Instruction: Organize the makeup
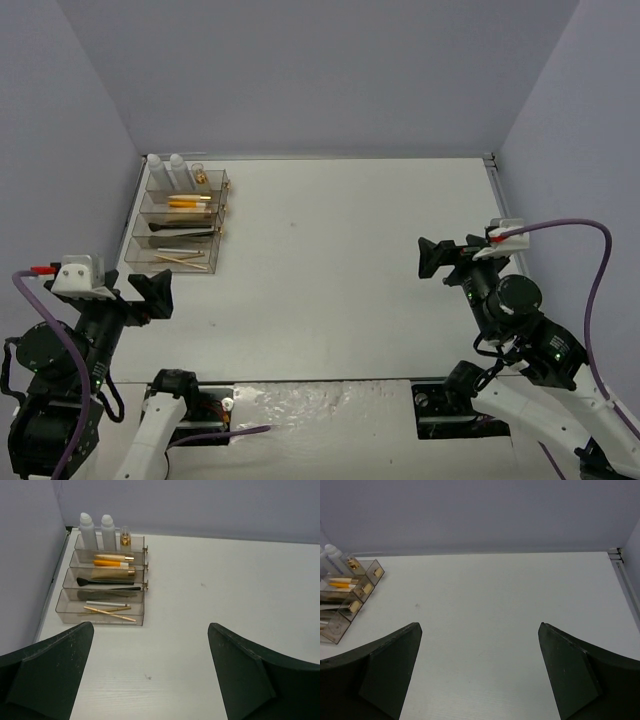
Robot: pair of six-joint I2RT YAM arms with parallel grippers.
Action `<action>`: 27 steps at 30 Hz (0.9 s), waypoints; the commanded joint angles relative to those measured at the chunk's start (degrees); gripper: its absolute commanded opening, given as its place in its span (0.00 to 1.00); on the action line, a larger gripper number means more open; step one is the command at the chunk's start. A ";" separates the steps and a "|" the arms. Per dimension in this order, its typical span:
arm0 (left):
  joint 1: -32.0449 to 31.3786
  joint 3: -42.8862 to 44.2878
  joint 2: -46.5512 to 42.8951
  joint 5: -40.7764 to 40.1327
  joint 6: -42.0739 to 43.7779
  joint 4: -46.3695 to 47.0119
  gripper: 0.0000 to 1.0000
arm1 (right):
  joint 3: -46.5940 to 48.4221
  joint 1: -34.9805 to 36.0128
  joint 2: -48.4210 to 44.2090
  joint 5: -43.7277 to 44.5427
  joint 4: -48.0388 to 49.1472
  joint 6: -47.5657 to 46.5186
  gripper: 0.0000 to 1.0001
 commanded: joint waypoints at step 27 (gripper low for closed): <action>-4.60 -4.77 -2.10 -7.94 -0.27 -6.93 0.97 | -4.40 -0.20 -7.47 4.59 1.26 -2.27 1.00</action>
